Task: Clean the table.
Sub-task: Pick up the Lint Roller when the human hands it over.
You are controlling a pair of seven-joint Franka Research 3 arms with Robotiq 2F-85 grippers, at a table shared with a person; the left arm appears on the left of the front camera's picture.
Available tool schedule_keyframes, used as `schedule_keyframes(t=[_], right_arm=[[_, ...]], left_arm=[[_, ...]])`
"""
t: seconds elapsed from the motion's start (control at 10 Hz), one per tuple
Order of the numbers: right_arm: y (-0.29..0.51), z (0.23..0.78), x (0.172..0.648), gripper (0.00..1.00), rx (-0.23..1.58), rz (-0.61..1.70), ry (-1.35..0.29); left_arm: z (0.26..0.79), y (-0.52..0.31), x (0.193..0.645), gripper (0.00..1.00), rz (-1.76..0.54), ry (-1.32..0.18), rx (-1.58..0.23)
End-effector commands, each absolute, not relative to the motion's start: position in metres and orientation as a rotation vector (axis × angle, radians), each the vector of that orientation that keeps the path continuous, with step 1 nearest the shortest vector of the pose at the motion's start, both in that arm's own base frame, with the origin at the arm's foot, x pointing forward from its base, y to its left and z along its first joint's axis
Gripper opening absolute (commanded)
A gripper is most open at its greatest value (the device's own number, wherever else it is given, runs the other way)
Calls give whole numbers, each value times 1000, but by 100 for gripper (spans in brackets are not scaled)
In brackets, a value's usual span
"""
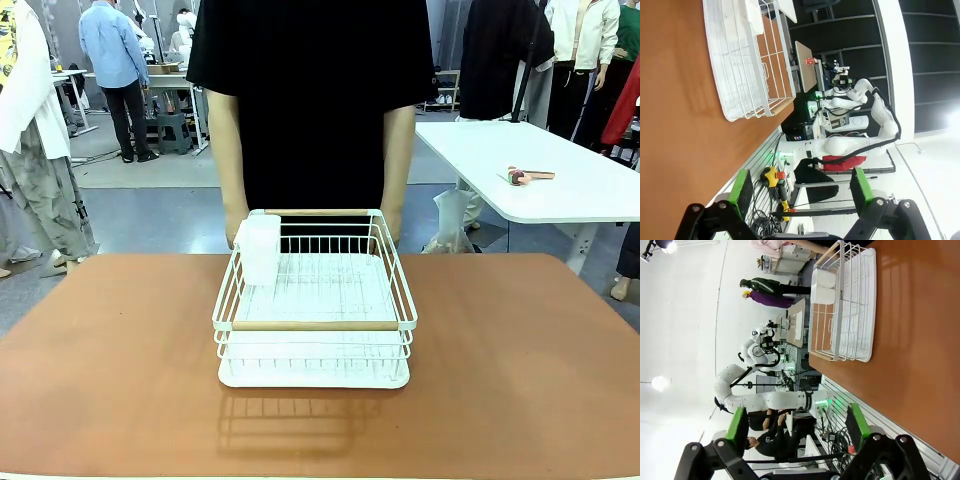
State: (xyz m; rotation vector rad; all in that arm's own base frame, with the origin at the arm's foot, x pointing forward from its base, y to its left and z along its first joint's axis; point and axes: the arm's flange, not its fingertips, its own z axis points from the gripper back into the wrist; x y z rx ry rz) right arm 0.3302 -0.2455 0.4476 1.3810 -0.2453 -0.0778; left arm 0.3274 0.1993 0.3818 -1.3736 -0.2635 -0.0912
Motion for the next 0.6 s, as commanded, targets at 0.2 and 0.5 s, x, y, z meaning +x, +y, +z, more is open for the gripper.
schedule_keyframes(t=[0.2,0.5], right_arm=[[-244,452,328,100,1391,-74,-250],[-244,452,328,100,1391,-74,-250]], left_arm=[[384,200,325,100,-94,-273,-1374],[384,200,325,100,-94,-273,-1374]])
